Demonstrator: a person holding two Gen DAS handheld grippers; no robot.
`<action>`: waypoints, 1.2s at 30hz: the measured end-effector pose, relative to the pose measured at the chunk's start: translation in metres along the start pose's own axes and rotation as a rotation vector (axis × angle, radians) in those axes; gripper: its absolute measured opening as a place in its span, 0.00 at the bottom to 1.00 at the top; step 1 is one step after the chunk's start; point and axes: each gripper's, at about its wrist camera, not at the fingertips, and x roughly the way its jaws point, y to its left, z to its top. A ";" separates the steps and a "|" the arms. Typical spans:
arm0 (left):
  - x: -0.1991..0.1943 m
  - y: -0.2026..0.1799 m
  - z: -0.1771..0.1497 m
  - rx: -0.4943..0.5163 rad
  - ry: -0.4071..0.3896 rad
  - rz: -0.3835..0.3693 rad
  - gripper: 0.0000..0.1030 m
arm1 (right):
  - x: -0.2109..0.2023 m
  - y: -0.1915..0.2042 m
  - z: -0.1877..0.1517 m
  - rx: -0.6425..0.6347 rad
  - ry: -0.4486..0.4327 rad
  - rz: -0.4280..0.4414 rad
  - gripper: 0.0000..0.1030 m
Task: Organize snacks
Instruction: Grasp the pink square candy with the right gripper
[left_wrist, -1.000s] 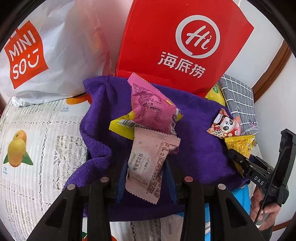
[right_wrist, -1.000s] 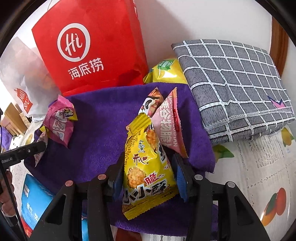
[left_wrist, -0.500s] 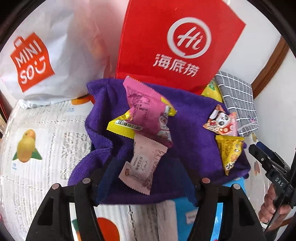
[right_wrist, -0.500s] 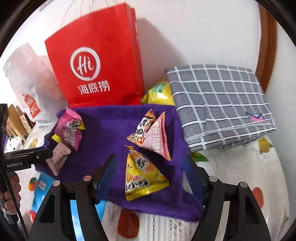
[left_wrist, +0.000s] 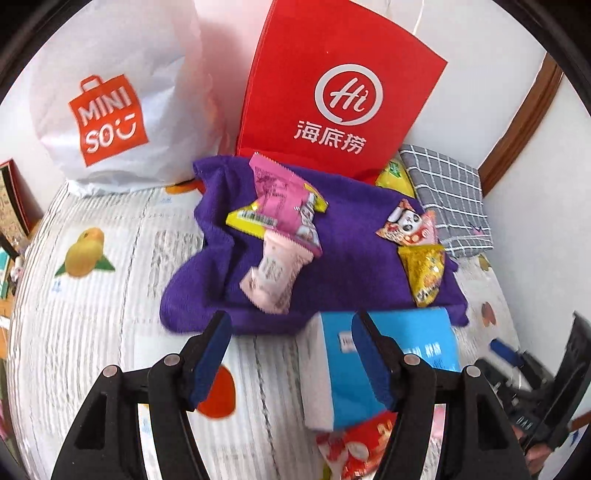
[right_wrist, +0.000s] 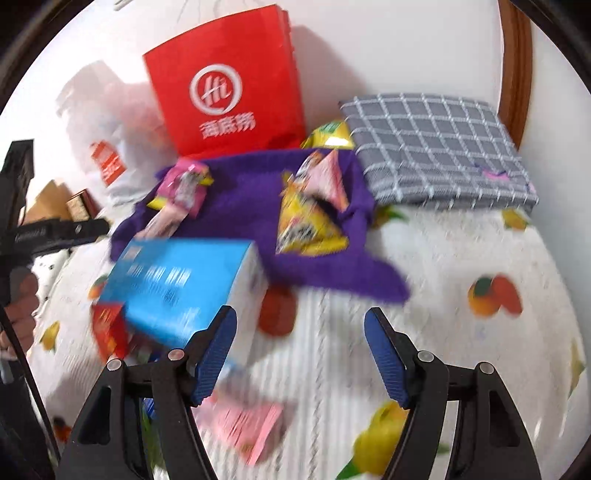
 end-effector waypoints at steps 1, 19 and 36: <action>-0.003 0.000 -0.004 -0.003 0.002 -0.004 0.64 | -0.001 0.003 -0.007 -0.002 0.011 0.020 0.69; -0.043 0.011 -0.072 -0.020 0.015 -0.027 0.64 | 0.014 0.038 -0.059 -0.119 0.145 0.244 0.60; -0.054 0.020 -0.118 -0.027 0.038 -0.006 0.64 | 0.011 0.045 -0.078 -0.169 0.053 -0.042 0.45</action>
